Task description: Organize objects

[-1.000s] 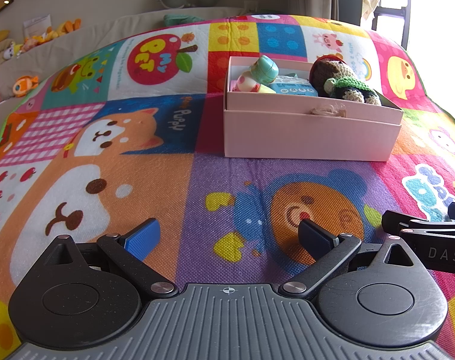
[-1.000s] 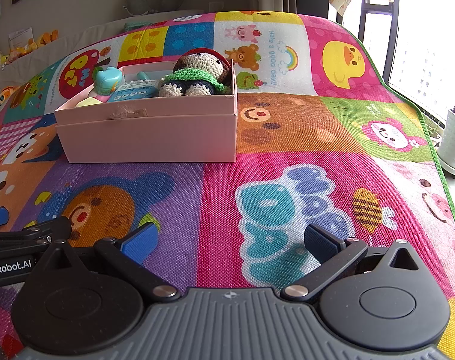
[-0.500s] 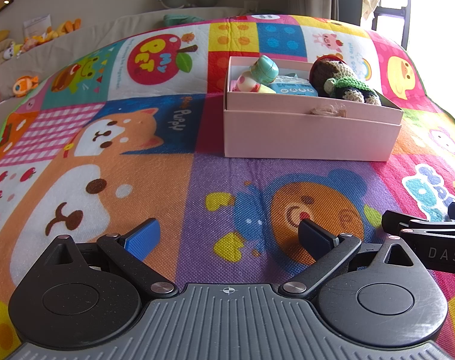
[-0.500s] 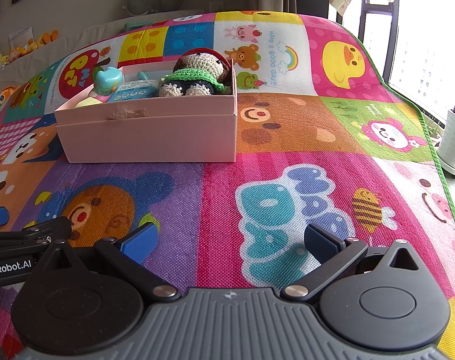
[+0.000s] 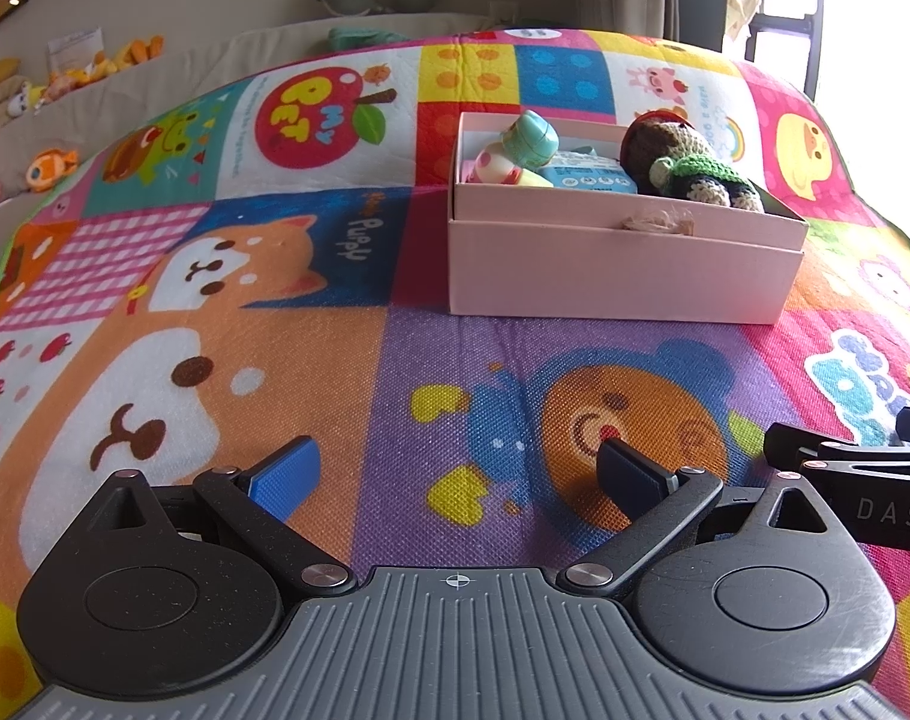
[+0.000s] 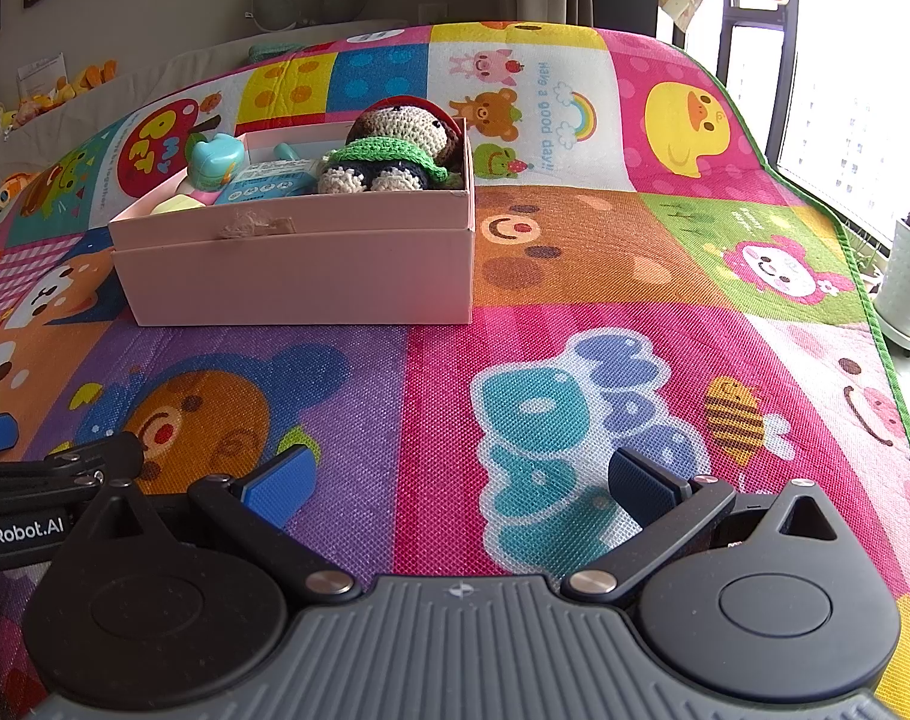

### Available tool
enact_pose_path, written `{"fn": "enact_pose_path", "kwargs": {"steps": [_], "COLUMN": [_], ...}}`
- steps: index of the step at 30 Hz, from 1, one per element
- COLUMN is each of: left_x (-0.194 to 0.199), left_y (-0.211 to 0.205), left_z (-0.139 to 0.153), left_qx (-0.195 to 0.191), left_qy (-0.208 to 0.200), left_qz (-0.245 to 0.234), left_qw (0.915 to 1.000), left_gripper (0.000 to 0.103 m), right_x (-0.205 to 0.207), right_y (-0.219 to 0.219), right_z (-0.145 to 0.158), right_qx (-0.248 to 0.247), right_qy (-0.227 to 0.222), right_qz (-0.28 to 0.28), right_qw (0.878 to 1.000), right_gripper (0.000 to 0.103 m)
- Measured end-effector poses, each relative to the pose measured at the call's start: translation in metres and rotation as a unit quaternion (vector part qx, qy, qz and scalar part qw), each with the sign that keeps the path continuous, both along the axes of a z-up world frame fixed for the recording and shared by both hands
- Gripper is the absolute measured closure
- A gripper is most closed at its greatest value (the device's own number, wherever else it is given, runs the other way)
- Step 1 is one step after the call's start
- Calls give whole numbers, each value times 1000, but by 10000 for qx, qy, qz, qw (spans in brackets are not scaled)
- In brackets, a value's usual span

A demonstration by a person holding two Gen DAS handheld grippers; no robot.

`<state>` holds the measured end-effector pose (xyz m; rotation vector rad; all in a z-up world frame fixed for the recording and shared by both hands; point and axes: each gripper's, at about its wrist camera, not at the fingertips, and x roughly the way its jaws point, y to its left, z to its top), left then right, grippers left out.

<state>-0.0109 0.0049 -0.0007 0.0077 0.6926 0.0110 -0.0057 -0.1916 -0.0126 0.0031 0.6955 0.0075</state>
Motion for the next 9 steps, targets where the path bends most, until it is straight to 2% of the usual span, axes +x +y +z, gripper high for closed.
{"fn": "enact_pose_path", "kwargs": {"steps": [9], "left_x": [0], "left_y": [-1], "left_z": [0], "left_qx": [-3], "left_qy": [3], "left_qz": [54], "left_qw": [10000], "left_gripper": [2], "right_x": [0], "right_y": [0], "right_z": [0], "right_qx": [1], "right_qy": [-1], "right_qz": [0], "right_qw": [10000], "right_gripper": [0]}}
